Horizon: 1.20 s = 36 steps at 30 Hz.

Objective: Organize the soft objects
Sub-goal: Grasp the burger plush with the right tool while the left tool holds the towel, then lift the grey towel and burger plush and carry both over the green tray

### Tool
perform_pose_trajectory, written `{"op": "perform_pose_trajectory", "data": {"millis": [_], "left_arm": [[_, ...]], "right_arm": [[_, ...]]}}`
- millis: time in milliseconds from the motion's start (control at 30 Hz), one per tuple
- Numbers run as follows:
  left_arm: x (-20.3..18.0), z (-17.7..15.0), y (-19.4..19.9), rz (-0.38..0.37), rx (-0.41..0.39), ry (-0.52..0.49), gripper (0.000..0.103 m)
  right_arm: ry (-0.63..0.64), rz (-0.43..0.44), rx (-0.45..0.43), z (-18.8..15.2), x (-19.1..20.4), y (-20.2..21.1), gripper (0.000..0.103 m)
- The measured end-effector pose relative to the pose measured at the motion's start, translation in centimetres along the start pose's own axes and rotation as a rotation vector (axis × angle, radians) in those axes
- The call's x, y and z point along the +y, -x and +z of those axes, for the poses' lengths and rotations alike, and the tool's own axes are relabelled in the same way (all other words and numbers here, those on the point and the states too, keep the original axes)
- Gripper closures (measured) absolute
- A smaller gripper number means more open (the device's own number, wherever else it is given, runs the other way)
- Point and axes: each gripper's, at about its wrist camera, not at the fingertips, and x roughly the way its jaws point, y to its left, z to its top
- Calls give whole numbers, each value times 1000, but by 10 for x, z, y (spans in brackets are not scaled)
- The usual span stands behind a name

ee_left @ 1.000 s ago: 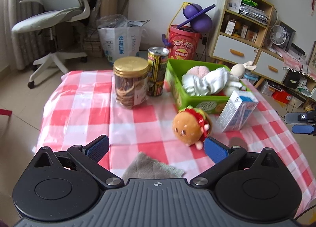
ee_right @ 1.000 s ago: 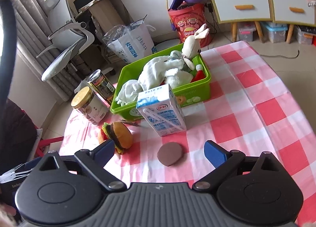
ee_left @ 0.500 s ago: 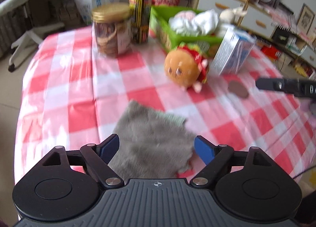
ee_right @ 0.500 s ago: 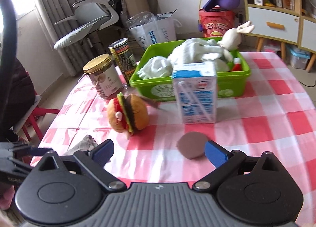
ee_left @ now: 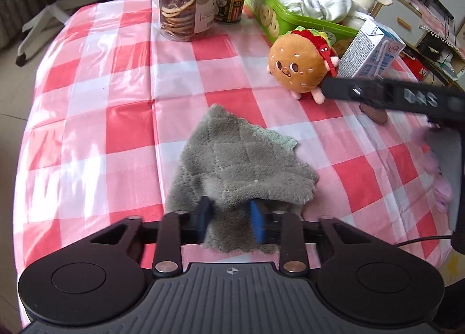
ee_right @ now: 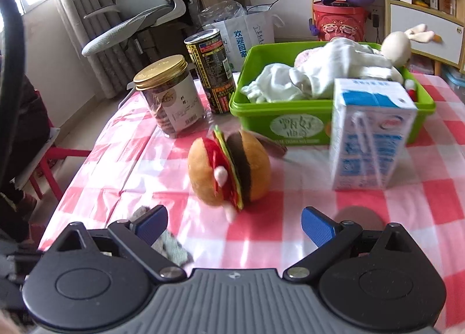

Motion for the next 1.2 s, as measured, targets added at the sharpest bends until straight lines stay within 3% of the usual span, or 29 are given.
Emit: {"op": "perform_pose_trajectory", "data": {"millis": [133,300,400,467,533,733,800,833,867,1200], "left_arm": [[0,3,3,6,-17,-1,99],[5,7,14,11,-73,15,102],[10,10,21,5,-106,49,102],[12,11,24,-3,-116,61,102],[12,11,23,0,-119,53,101],[9,8,16,48,-135,-33,86],[8,8,16,60,-142,-47,66],[7,7,16,73,-145,-55,49],[7,7,15,87,-147,-63,43],[16,7,-9,111,-51,-21,48]], "right_arm": [[-34,-10,-15,7,6,-16,29],[-57,-20,-13,13,10,-35,31],[-80,-18,-3,15,10,-41,46],[-99,-31,6,17,10,-45,61],[-114,-21,7,18,8,-44,66],[-113,-10,95,22,3,-31,71],[-128,15,131,22,-1,-23,71],[-128,34,145,22,-2,-17,71],[-122,47,159,22,-2,-11,71],[-100,155,295,4,-15,37,70]]}}
